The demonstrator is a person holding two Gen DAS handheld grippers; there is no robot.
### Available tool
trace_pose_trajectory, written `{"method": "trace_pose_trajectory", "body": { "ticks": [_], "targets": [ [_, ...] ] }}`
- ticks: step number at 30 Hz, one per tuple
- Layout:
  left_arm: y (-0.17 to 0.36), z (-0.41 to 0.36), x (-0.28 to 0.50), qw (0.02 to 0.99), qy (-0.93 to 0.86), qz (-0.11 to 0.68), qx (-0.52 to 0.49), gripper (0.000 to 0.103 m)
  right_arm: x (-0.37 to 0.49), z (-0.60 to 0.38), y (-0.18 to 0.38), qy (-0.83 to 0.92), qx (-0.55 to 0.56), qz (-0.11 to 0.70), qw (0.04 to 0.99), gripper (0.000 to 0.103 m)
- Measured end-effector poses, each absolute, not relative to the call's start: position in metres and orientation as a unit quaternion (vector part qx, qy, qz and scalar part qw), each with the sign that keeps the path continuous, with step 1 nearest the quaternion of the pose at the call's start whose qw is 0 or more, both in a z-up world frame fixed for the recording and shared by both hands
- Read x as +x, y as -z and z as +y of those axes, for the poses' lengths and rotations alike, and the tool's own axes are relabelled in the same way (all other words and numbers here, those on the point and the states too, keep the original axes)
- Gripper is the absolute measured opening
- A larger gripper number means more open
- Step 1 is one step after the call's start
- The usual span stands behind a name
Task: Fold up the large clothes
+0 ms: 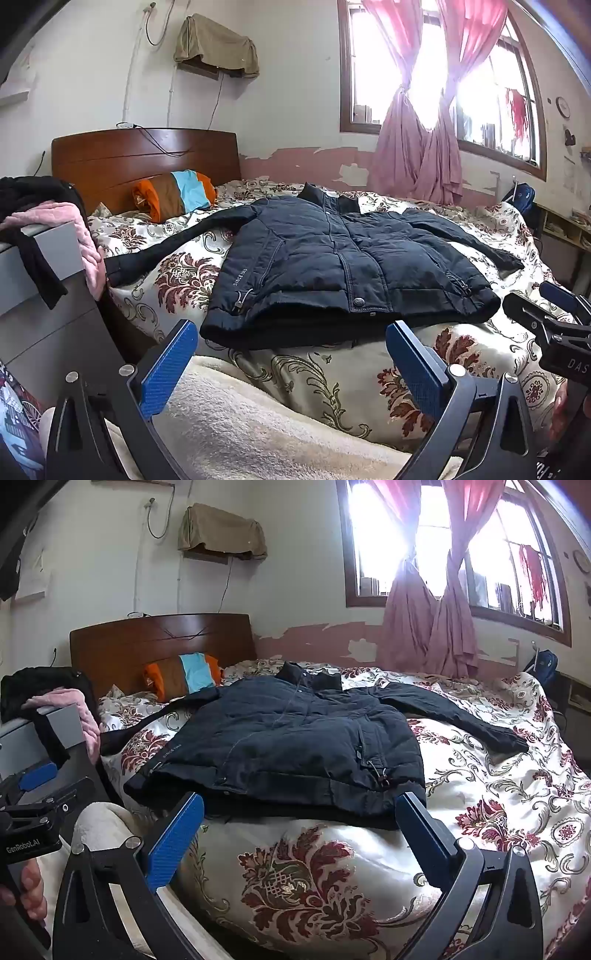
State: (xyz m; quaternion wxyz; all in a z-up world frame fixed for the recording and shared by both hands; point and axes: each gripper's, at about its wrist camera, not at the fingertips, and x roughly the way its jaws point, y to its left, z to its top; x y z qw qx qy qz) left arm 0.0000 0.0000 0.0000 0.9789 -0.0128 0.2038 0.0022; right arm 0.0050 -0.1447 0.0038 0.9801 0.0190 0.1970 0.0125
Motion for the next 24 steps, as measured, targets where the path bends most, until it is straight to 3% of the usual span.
{"method": "trace_pose_trajectory", "body": {
  "ticks": [24],
  "targets": [
    [0.0021, -0.0011, 0.0039, 0.978, 0.008, 0.208, -0.01, 0.103, 0.0042, -0.1453, -0.0036, -0.013, 0.022, 0.2, 0.98, 0.102]
  ]
}}
